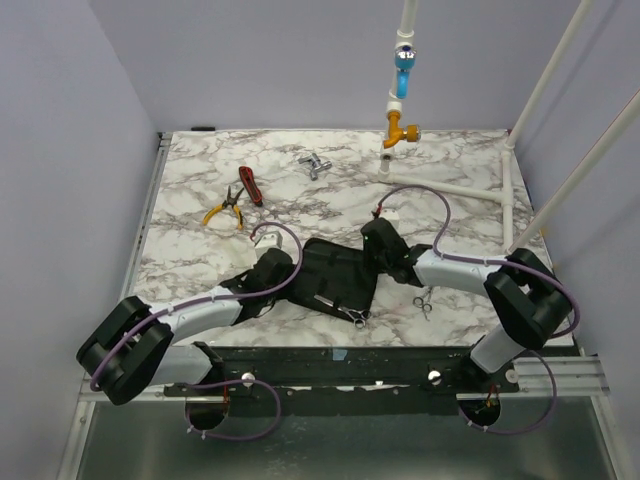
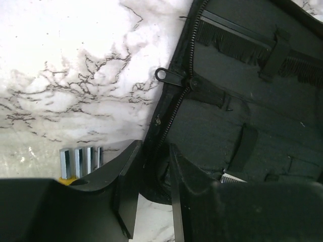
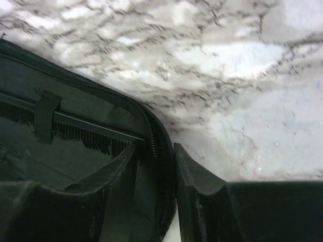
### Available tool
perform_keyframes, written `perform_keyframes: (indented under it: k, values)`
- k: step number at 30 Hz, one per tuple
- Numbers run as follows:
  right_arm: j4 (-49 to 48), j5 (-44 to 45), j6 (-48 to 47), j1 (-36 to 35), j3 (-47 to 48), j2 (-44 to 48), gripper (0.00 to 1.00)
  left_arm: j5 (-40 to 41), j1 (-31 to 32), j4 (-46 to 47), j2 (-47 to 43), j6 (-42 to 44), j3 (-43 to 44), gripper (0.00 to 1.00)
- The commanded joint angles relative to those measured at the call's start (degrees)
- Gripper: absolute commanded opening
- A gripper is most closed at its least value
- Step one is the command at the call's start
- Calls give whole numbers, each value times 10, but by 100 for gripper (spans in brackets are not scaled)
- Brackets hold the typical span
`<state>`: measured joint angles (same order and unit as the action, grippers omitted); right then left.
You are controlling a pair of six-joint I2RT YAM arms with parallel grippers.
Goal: Sort the hair-cutting tools
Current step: Adjust the hairdressing tool bag at the center of the board.
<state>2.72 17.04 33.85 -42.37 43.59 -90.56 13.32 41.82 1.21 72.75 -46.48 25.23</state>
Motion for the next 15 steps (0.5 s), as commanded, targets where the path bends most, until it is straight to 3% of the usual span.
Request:
perform_keyframes:
  k: [1,7,11,15]
  values:
    - [2,-63,-18,-15,59,-23,39,-33,17,1,-16,-45,-37,30]
    - [77,-29,-17,-15,61,65,60,-6,17,-35,-45,-46,-26,45]
    - [93,-47,-3,-15,-1,156,63,4,16,-46,-60,-42,-19,53]
    - [71,-84,29,-14,-89,236,63,6,15,-48,-61,-36,-14,54]
